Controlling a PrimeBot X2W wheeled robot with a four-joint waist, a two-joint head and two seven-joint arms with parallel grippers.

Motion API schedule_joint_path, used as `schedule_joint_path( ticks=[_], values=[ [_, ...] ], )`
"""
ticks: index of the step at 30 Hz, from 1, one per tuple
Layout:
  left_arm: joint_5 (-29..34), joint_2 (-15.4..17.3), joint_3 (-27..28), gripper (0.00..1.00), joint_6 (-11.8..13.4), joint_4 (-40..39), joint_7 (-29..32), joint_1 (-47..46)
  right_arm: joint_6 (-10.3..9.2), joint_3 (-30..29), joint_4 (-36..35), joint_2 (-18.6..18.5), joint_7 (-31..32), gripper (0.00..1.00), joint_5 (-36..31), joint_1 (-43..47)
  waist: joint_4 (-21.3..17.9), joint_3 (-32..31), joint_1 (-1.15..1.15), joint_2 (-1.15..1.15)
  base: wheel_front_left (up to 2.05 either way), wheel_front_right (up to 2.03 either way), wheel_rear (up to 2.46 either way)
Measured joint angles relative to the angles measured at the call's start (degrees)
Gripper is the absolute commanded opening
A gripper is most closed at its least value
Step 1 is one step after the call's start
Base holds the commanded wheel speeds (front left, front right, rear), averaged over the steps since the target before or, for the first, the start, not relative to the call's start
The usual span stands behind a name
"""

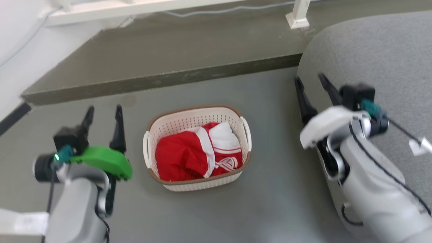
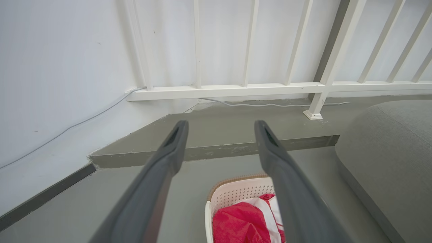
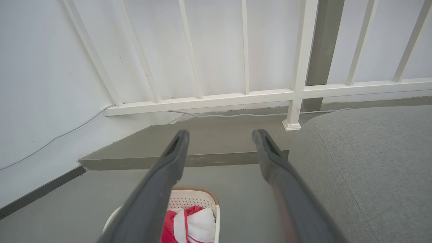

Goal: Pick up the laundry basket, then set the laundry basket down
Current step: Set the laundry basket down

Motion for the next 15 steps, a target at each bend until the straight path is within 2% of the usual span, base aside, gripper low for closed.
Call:
schedule_joint_path(
  ticks=[5,15],
  values=[
    [1.2,-0.7,0.7,1.00,1.1,-4.0,0.0,7.0,-0.22,-1.0,-2.7,-0.5,0.0,1.00,-2.1,7.0,0.0,-2.4,0.00,0.00,0.00,0.00,0.00],
    [2.4,-1.9,0.9,1.00,1.6,-8.7,0.0,16.4,-0.66,-3.2,-5.6,-0.7,0.0,1.00,-3.0,17.1,-0.1,-6.2,0.00,0.00,0.00,0.00,0.00]
  ],
)
